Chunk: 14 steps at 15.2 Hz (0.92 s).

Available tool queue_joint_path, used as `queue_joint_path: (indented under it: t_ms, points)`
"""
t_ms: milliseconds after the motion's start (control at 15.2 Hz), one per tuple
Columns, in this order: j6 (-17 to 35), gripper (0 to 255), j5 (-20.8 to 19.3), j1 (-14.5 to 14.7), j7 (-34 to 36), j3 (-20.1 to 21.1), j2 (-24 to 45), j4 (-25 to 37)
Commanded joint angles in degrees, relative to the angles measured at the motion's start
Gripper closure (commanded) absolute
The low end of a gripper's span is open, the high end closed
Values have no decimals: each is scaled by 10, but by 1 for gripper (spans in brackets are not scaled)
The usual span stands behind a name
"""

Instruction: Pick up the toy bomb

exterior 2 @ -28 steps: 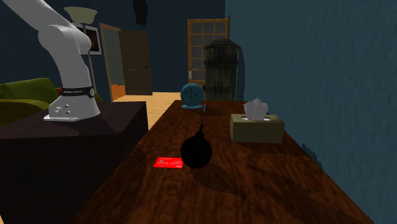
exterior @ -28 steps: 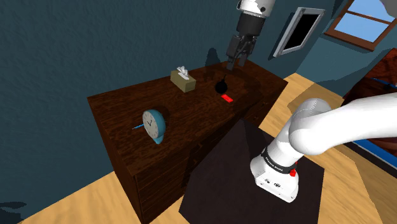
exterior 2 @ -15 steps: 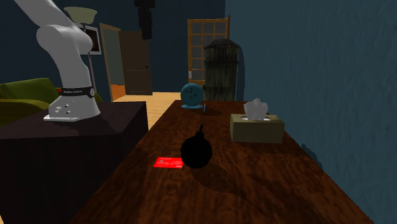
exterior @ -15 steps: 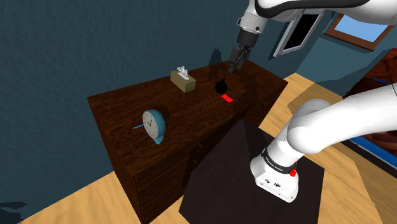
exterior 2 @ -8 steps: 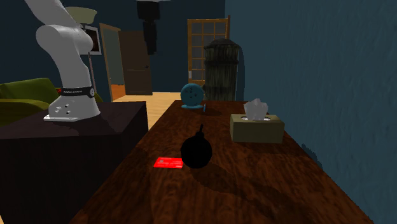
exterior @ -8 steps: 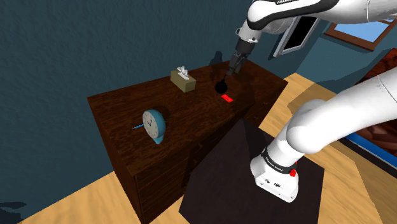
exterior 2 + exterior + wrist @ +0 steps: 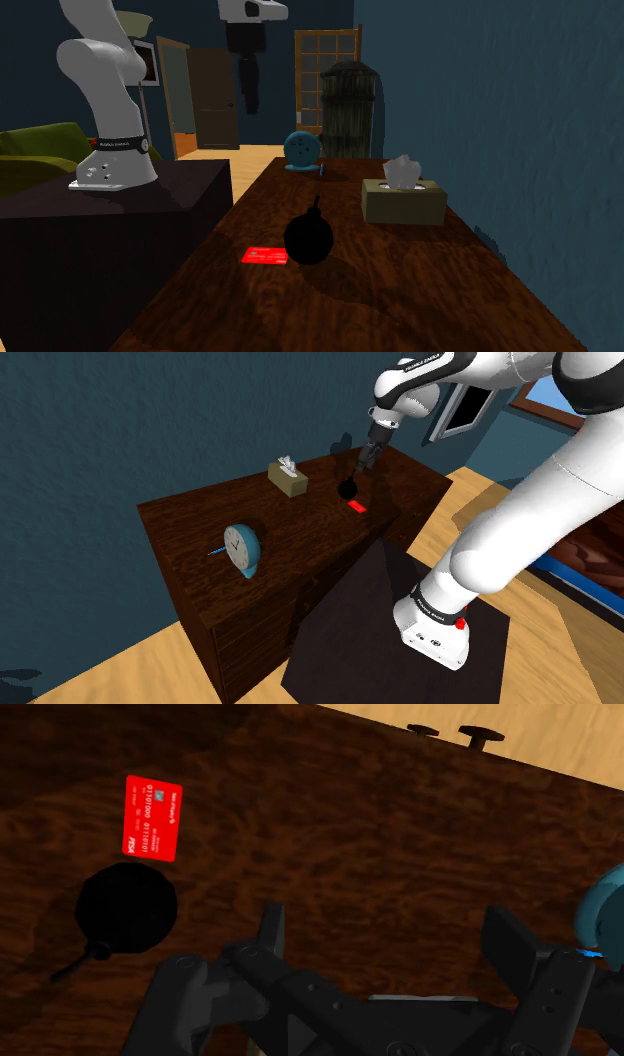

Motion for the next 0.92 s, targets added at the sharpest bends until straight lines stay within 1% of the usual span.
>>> queue_joint_path:
  t_ms: [0, 198, 396, 660, 858]
  points:
    - [13, 0, 30, -2, -44, -17, 49, 28]
    - [23, 0, 82, -13, -109, -31, 122, 75]
    - [24, 0, 136, -37, -168, -31, 197, 129]
    - [14, 0, 197, -82, -232, -17, 294, 213]
    - [1, 0, 231, -120, -266, -1, 364, 284]
